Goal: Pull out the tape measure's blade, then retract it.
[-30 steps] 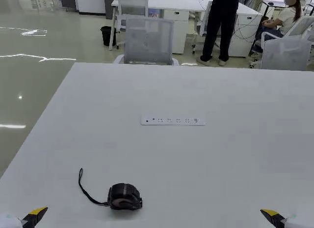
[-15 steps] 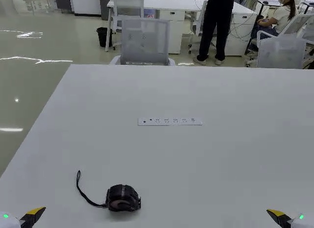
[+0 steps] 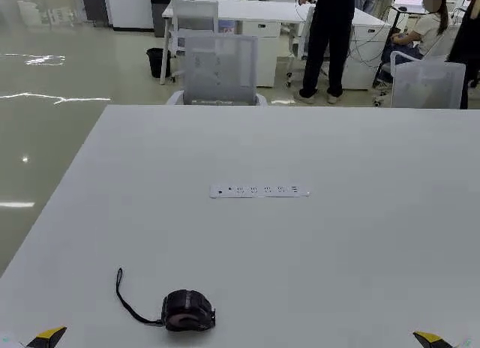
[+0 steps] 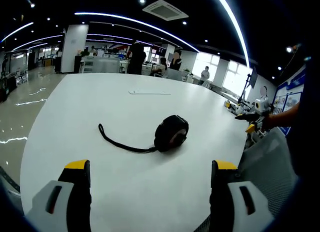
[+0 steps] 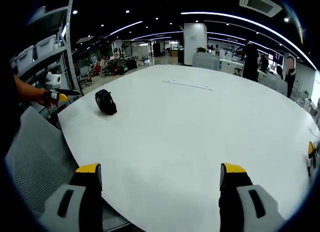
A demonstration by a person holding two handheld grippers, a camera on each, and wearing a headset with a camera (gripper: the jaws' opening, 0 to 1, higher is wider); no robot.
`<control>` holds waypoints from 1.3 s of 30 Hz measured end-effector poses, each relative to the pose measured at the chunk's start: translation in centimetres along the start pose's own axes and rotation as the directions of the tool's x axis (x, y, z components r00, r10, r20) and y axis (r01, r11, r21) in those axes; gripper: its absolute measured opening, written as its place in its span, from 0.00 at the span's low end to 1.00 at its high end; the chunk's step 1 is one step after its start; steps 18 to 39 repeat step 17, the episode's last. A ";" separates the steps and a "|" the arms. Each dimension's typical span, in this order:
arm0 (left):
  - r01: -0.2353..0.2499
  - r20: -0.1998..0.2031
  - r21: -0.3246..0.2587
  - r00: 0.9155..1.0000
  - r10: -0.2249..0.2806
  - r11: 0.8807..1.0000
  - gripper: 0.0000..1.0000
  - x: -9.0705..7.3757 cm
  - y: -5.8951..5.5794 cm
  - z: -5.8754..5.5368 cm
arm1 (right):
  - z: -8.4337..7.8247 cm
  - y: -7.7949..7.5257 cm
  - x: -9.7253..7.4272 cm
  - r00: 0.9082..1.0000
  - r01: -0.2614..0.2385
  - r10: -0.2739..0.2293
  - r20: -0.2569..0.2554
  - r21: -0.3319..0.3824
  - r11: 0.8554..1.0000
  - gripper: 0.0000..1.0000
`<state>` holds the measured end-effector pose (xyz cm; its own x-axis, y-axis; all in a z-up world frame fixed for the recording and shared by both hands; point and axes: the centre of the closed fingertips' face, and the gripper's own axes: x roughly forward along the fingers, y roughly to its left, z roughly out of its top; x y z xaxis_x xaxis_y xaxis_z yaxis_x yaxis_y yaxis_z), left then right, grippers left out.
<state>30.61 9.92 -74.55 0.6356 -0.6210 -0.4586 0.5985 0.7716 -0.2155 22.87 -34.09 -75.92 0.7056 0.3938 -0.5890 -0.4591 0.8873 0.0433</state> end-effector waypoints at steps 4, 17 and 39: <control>-0.006 0.018 -0.012 1.000 0.006 1.000 0.99 -0.1 0.3 0.3 | -0.1 -0.3 0.0 1.000 0.006 -0.006 0.001 0.003 1.000 1.00; 0.000 0.018 -0.015 1.000 0.000 1.000 0.99 0.3 0.5 0.2 | 0.1 0.0 0.0 1.000 0.014 -0.014 0.005 0.019 1.000 1.00; 0.000 0.018 -0.015 1.000 0.000 1.000 0.99 0.3 0.5 0.2 | 0.1 0.0 0.0 1.000 0.014 -0.014 0.005 0.019 1.000 1.00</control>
